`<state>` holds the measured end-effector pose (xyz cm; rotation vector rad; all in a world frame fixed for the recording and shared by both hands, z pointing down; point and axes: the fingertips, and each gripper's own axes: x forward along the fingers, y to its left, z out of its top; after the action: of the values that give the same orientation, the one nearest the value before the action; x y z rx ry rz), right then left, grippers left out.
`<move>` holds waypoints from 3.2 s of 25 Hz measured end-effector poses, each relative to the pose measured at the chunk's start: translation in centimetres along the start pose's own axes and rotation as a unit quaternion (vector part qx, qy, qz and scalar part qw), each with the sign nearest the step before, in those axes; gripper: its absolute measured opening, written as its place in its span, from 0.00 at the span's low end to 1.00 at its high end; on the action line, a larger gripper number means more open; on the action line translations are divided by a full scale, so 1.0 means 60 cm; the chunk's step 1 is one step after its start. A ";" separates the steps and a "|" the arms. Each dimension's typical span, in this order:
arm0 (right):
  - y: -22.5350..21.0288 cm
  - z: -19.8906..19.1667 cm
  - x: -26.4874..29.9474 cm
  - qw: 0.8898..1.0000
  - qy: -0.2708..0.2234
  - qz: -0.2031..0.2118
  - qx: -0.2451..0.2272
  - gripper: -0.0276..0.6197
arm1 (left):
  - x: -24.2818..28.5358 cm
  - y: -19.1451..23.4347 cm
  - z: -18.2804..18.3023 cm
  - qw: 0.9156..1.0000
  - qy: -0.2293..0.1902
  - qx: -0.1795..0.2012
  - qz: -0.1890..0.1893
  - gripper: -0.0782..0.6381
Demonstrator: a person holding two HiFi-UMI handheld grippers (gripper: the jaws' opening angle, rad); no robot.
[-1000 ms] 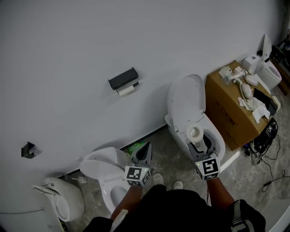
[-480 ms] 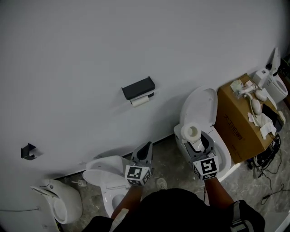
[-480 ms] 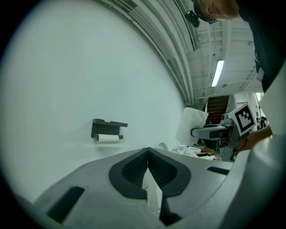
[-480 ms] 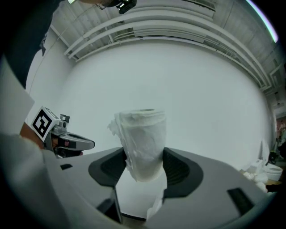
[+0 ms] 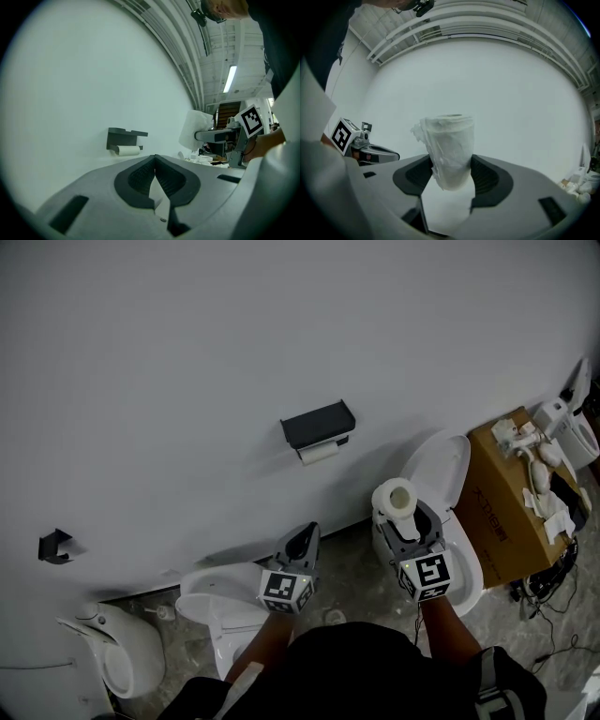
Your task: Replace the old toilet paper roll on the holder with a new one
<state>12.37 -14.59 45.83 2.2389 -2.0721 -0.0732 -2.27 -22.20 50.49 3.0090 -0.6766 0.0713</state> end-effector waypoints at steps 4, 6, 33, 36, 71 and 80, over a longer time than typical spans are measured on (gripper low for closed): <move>0.011 0.003 0.029 1.000 -0.001 0.000 0.026 0.43 | 0.006 0.018 -0.008 1.000 0.010 0.007 -0.022 0.11; 0.013 0.006 0.035 0.999 -0.003 -0.001 0.034 0.43 | 0.008 0.019 -0.008 0.999 0.012 0.020 -0.028 0.11; -0.088 -0.042 0.096 0.994 0.027 0.100 0.016 0.43 | 0.184 0.053 -0.025 0.914 0.163 0.353 0.111 0.33; -0.100 -0.047 0.101 0.994 0.024 0.107 0.011 0.43 | 0.210 0.065 -0.031 0.874 0.193 0.429 0.125 0.37; -0.129 -0.073 0.092 0.991 0.034 0.125 0.015 0.43 | 0.301 0.174 -0.051 0.710 0.329 0.602 0.156 0.35; -0.146 -0.077 0.092 0.992 0.035 0.119 0.014 0.43 | 0.341 0.149 -0.047 0.705 0.314 0.616 0.158 0.35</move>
<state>21.91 -19.28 49.69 1.9593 -2.2974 0.0503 12.25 -38.81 54.89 3.2672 -1.4066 2.2777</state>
